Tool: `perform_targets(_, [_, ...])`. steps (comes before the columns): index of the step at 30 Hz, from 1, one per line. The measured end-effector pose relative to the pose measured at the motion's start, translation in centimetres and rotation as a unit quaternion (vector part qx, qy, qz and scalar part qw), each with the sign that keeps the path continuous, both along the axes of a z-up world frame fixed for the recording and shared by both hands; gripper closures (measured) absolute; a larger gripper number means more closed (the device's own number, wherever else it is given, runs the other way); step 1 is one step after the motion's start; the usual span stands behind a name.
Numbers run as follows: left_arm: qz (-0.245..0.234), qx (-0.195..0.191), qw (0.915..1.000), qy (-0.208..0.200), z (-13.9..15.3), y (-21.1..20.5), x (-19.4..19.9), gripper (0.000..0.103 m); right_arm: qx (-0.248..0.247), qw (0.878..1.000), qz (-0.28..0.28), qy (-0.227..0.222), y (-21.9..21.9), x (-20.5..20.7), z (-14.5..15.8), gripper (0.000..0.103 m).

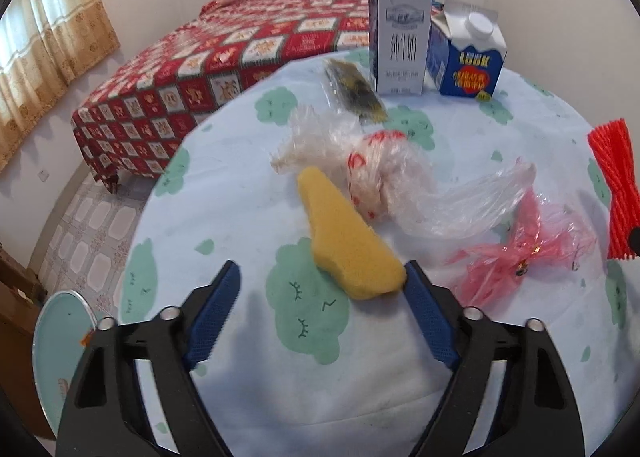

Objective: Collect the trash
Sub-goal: 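Grasp the yellow sponge with the left gripper while the right gripper holds the red net, then carry the yellow sponge over the teal bucket while the right gripper carries the red net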

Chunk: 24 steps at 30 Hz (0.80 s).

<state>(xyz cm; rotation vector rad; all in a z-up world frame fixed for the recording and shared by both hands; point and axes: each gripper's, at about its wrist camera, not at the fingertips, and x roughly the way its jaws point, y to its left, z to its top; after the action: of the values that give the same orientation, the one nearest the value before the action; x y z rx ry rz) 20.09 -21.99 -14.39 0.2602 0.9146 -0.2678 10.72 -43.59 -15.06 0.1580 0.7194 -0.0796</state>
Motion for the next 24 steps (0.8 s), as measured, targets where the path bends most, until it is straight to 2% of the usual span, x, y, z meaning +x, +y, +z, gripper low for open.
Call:
perform_targets(2, [-0.010, -0.007, 0.9999, 0.005, 0.0, 0.3, -0.2, 0.042, 0.000, 1.000, 0.010, 0.000, 0.5, 0.2, -0.1, 0.091])
perform_targets(3, [-0.018, -0.009, 0.9998, 0.007, 0.1, 0.3, -0.4, 0.054, 0.000, 1.000, 0.013, 0.001, 0.7, 0.2, -0.1, 0.091])
perform_targets(4, [-0.025, -0.011, 0.9996, 0.010, 0.1, 0.3, -0.5, 0.072, -0.001, 1.000, 0.017, 0.001, 1.1, 0.3, -0.1, 0.091])
perform_targets(5, [-0.029, -0.012, 0.9994, 0.012, 0.2, 0.4, -0.6, 0.079, -0.003, 1.000, 0.021, -0.001, 1.4, 0.3, 0.0, 0.091])
perform_targets(11, [-0.026, -0.015, 0.9994, 0.014, 0.8, 2.7, -1.5, 0.083, 0.005, 0.999, 0.040, -0.007, 3.3, 0.2, 0.3, 0.091])
perform_targets(24, [0.004, -0.021, 0.9994, -0.028, 3.9, 11.2, -6.9, 0.083, -0.017, 0.996, 0.073, -0.049, 9.1, -0.7, 2.8, 0.091])
